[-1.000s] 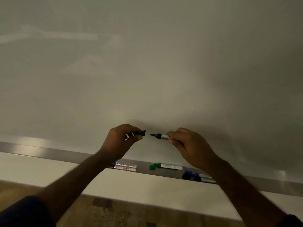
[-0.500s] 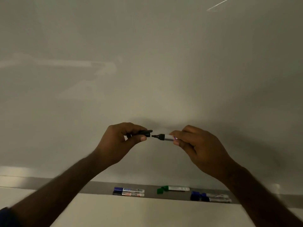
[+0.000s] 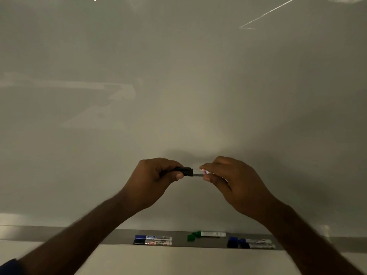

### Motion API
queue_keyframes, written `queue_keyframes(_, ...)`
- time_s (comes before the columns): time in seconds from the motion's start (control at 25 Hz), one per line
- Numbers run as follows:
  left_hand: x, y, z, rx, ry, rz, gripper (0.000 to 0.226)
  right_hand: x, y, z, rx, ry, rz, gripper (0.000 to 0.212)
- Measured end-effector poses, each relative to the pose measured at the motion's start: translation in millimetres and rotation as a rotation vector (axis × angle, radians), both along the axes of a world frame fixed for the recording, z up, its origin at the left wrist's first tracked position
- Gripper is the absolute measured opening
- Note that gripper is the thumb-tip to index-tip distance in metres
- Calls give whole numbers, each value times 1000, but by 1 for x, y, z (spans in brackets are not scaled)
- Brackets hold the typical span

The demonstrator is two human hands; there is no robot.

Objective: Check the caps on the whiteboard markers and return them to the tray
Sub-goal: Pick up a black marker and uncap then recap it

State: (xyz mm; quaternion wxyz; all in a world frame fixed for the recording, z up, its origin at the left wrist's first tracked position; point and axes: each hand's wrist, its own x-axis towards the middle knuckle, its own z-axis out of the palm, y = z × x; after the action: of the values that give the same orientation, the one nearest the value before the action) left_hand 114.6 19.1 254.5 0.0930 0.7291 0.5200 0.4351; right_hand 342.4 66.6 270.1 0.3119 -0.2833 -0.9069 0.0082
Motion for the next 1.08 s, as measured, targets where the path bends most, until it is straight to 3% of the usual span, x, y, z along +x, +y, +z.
queue_keyframes(0.2, 14, -2, -8, 37, 6, 10, 15, 4, 0, -3, 74, -62, -11, 23)
queue_keyframes(0.68, 33, 9, -43, 45, 8, 25, 19, 18, 19, -33, -16, -94, 18, 27)
queue_keyframes(0.84, 30, 27, -74, -44, 13, 60, 21, 19, 37, -78, -182, -14, 13, 24)
queue_keyframes(1.08, 23, 47, -161, -285, 137, 80, 26, 15, 54, -175, -376, -48, -74, 20)
